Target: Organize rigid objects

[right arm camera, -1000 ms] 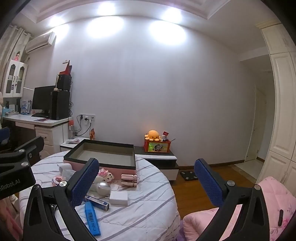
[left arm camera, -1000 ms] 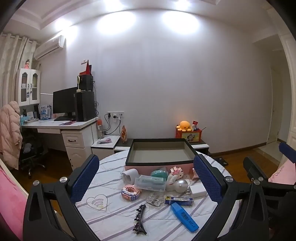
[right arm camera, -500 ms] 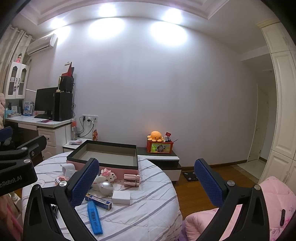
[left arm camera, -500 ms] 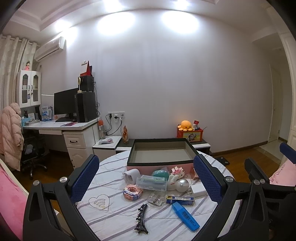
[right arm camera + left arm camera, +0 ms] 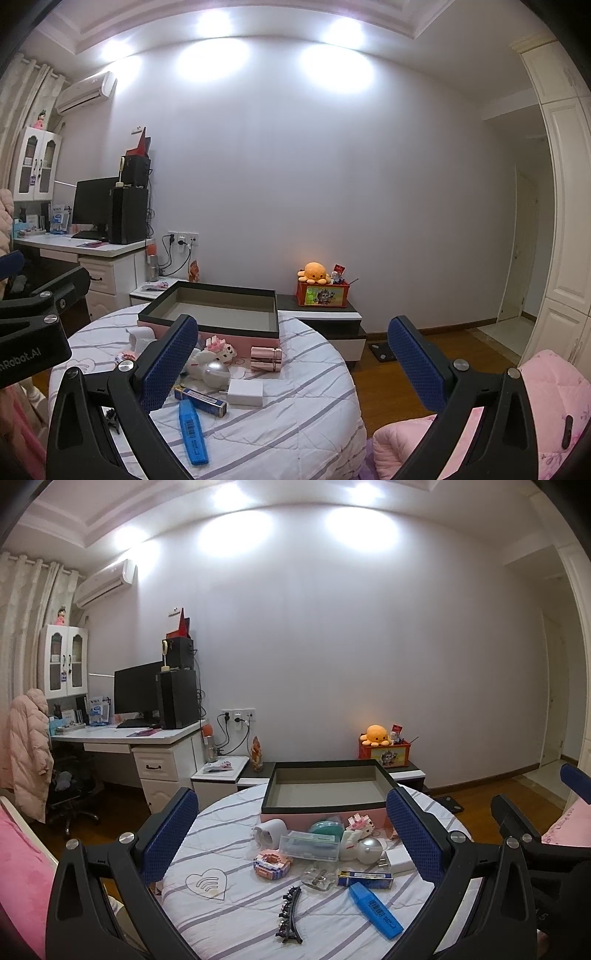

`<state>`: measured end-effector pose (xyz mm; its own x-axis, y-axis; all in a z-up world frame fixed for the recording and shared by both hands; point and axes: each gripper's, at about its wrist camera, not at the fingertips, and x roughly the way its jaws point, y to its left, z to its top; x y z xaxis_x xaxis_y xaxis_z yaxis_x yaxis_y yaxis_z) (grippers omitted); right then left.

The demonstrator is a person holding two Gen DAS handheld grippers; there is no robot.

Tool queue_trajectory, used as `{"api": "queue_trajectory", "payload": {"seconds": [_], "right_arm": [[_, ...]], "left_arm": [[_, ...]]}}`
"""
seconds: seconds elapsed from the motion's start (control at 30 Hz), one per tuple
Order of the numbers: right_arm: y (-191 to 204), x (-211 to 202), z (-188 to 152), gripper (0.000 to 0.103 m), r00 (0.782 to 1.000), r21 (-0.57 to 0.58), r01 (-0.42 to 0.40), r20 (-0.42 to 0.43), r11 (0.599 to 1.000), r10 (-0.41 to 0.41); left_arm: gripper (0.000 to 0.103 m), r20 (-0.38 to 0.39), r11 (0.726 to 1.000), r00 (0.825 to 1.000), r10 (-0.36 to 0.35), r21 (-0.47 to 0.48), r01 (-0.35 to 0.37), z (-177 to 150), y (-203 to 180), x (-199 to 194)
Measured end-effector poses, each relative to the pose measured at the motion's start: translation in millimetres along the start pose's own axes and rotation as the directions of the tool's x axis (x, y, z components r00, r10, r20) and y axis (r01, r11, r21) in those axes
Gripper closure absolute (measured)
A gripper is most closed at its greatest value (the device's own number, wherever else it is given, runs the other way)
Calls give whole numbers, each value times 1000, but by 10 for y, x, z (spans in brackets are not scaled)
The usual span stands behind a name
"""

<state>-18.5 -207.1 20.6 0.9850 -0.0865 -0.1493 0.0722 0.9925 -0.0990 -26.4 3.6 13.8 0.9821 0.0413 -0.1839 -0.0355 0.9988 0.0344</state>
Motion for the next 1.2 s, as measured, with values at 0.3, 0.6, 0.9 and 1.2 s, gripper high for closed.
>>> {"api": "queue_trajectory", "payload": {"seconds": [0.3, 0.6, 0.9, 1.2], "right_arm": [[0, 9, 1, 0, 1000, 0, -2, -12, 1000, 2], [-13, 31, 13, 0, 1000, 4, 3, -17, 1000, -3], [-16, 14, 20, 0, 1000, -1, 2, -8, 1000, -2], [-9, -17, 10, 0, 1000, -9, 1, 2, 1000, -1]], "left_arm": [[0, -1, 1000, 1000, 7, -2, -7, -14, 44, 2], [0, -6, 1000, 1000, 1, 2, -1, -26, 35, 31], [0, -3, 1000, 1000, 1, 9, -1, -24, 19, 16], [0, -2, 1000, 1000, -27, -2, 27, -4, 3, 6]]}}
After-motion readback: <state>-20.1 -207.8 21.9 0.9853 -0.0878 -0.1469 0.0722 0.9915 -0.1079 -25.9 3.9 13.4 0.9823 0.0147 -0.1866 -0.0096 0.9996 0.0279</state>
